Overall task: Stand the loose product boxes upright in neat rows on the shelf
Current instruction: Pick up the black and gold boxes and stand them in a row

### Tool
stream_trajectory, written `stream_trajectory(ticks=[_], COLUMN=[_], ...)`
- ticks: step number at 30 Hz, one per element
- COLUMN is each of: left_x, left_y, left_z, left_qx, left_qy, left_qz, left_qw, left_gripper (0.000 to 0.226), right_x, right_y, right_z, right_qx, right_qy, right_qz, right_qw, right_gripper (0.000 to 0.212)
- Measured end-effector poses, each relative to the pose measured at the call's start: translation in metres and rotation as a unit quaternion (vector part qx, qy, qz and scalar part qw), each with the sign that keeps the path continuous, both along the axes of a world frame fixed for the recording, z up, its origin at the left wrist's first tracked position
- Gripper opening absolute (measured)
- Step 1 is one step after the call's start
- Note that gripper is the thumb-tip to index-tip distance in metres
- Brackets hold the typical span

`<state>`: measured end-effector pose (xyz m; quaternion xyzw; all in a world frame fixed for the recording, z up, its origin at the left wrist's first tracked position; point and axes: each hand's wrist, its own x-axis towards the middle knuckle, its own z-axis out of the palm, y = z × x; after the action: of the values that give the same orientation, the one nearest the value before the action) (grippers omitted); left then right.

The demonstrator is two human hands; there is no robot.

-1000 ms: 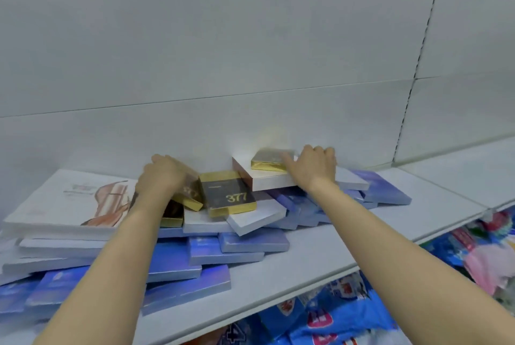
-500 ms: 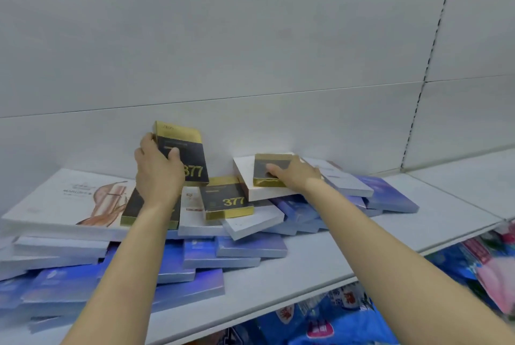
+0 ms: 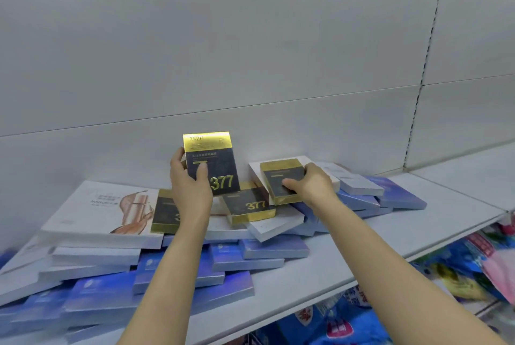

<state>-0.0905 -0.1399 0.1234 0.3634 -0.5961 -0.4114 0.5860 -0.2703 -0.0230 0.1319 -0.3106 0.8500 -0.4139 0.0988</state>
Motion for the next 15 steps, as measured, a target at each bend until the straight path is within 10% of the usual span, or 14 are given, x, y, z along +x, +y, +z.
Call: stream_trajectory(ticks=[15], left_x=[0.041], left_y=[0.017], left_z=[-0.008], left_qx=[0.032], left_qy=[0.173], left_qz=[-0.148], left_qw=[0.973], left_gripper=[0.054], right_x=[0.065], right_y=[0.041], right_z=[-0.021], right_qx=[-0.370], right_qy=[-0.155], right_qz=[0.075], right_qw=[0.913], right_gripper=[0.055])
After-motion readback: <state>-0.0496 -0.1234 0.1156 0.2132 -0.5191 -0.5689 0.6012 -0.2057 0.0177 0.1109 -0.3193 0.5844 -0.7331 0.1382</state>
